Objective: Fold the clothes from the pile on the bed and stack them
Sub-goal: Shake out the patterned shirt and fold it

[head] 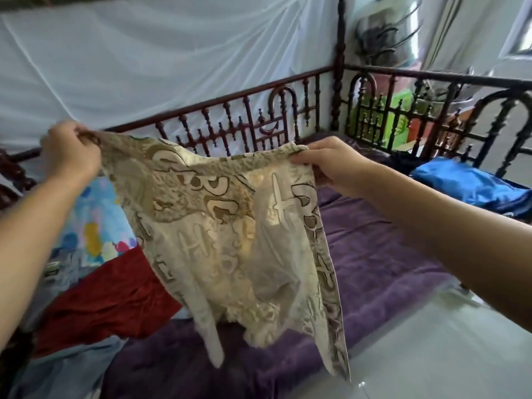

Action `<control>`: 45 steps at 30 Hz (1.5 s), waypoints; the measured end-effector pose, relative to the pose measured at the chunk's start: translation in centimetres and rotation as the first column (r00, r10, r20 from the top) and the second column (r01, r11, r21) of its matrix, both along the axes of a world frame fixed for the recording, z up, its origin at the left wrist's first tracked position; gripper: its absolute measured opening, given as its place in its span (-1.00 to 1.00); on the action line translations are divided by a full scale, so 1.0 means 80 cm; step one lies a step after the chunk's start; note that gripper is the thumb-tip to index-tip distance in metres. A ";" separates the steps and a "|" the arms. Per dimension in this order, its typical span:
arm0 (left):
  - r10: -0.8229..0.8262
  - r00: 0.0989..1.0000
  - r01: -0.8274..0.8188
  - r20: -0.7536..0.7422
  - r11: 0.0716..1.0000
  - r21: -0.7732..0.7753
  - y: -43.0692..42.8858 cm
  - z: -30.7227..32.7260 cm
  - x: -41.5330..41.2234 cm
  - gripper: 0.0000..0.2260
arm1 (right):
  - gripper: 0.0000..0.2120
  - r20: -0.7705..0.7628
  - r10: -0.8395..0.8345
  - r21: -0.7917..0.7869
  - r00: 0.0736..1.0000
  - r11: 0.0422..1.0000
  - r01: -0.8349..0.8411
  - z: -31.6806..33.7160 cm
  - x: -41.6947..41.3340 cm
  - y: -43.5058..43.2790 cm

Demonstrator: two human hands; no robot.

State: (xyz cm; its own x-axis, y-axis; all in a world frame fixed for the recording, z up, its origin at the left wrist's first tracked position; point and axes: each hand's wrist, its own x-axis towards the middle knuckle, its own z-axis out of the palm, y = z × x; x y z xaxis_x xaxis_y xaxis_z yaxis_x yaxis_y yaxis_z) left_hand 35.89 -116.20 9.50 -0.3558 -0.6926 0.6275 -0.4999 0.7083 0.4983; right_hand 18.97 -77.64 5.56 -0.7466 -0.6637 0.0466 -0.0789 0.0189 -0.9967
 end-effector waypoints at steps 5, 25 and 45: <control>0.020 0.997 -0.016 -0.068 0.998 0.059 -0.011 0.055 -0.088 -0.59 | -0.97 0.158 0.046 -0.106 0.986 0.994 -0.030 0.003 -0.043 -0.005; -0.379 0.875 0.320 0.300 0.919 0.229 0.144 -0.204 -0.584 -0.77 | -0.81 0.147 -0.768 0.424 0.624 0.619 0.661 -0.310 -0.363 0.105; -0.615 0.677 0.244 0.405 0.706 0.664 0.357 -0.547 -0.926 -0.80 | -0.73 0.031 -0.634 0.971 0.772 0.202 0.127 -0.600 -0.719 0.326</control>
